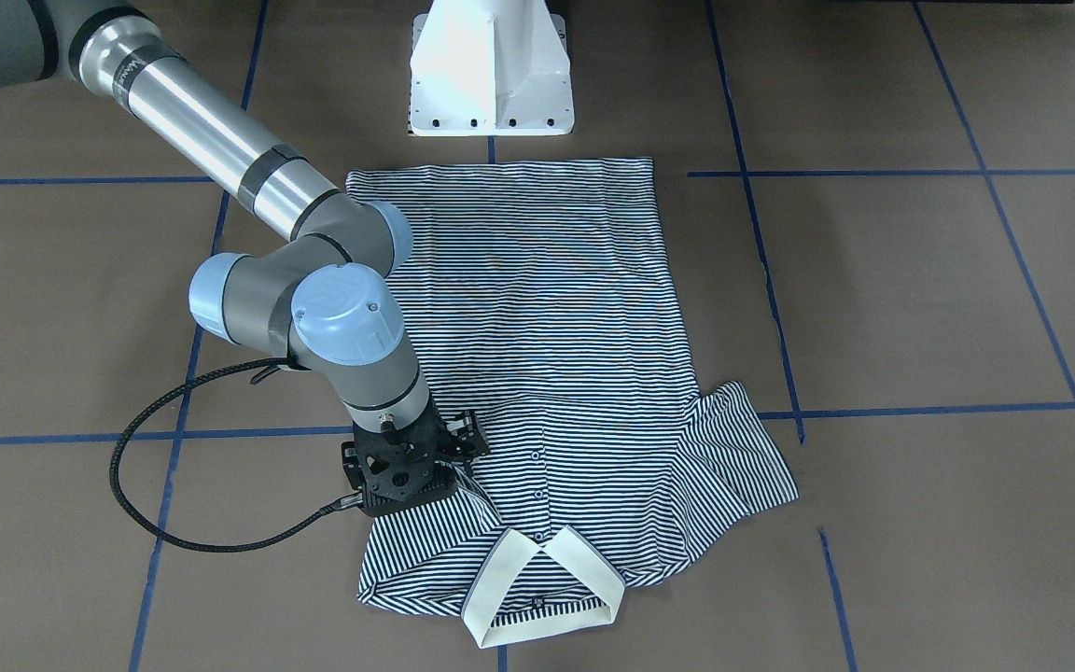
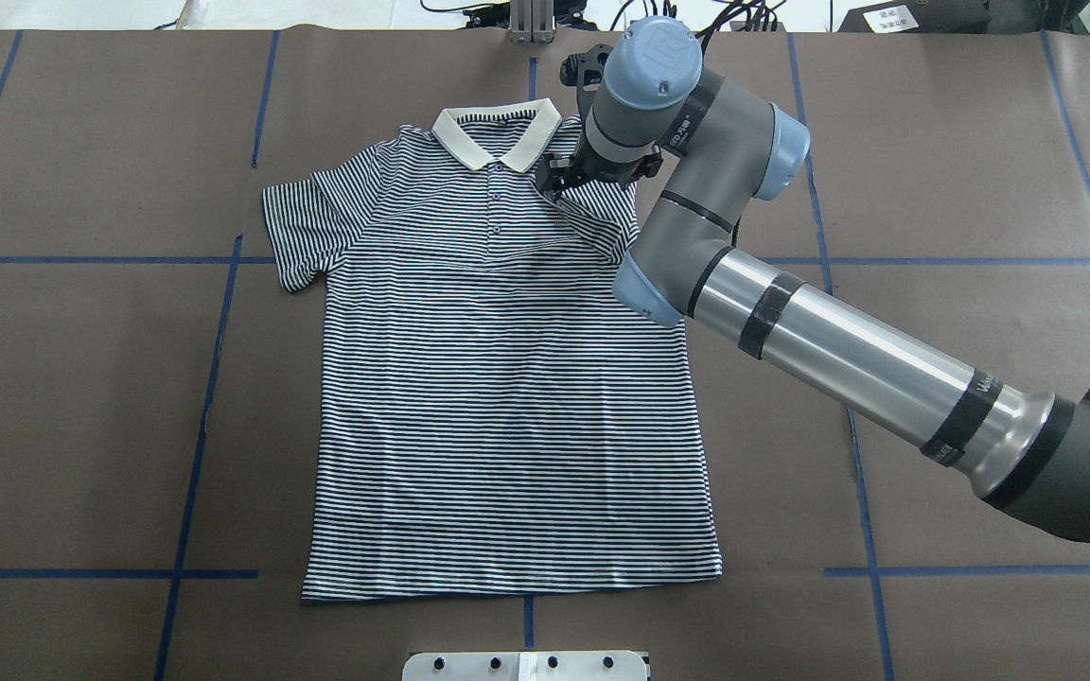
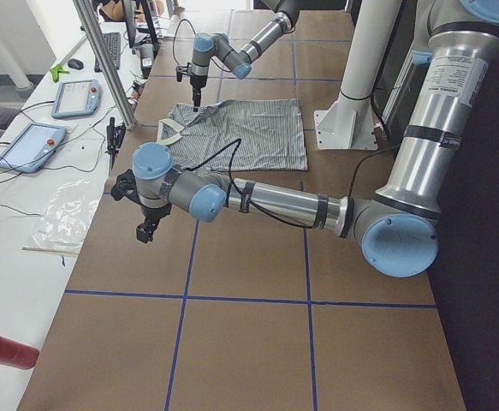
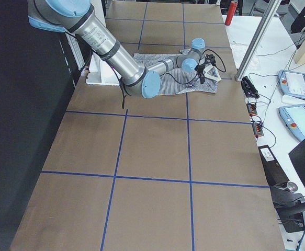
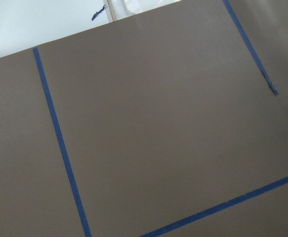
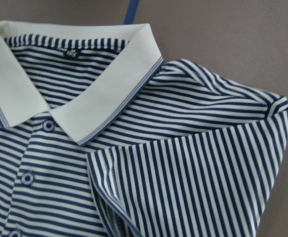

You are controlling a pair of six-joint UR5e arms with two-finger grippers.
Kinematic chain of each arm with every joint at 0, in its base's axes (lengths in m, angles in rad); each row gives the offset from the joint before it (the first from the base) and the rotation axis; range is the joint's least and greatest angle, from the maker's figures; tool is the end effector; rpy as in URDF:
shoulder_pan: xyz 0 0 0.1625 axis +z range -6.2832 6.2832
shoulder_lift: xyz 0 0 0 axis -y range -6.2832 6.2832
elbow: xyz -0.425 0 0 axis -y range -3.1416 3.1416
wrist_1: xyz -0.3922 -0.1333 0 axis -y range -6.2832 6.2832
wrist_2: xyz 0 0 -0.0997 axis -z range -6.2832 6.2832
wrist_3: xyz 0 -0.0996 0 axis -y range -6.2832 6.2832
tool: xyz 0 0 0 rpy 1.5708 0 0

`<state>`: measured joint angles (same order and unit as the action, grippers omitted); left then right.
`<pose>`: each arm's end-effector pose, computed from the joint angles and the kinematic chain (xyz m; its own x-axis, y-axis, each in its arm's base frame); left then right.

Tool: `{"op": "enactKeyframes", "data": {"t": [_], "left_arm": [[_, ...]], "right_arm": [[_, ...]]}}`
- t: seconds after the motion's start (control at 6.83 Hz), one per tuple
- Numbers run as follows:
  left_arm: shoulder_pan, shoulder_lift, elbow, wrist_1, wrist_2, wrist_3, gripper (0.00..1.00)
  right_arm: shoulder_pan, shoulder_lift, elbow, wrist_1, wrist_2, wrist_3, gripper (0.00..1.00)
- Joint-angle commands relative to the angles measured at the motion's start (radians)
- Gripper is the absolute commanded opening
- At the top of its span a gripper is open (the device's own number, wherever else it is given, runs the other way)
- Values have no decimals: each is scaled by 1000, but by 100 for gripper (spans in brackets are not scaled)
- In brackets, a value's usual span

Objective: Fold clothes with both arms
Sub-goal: 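Lay the sleeve onto the shirt front and open the right gripper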

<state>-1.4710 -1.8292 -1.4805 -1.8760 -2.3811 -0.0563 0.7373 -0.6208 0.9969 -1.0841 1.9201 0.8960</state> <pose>0.0005 -0.6183 0.5234 0.6569 0.3468 -0.6695 -0.0518 0.9066 0.4188 -0.5599 -0.6425 0.2508 0.6503 -0.2024 0.7322 -0.0422 0.9528 0.3008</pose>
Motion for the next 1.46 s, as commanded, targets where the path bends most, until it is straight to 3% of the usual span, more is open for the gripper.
{"op": "enactKeyframes", "data": {"t": [0.0,1.32], "left_arm": [[0,-1,11,0,-1,1,100],[0,-15,20,0,0,1,100]], "right_arm": [[-30,-16,38,-48,5,3,100],[-94,-39,101,-57,5,93,100]]}}
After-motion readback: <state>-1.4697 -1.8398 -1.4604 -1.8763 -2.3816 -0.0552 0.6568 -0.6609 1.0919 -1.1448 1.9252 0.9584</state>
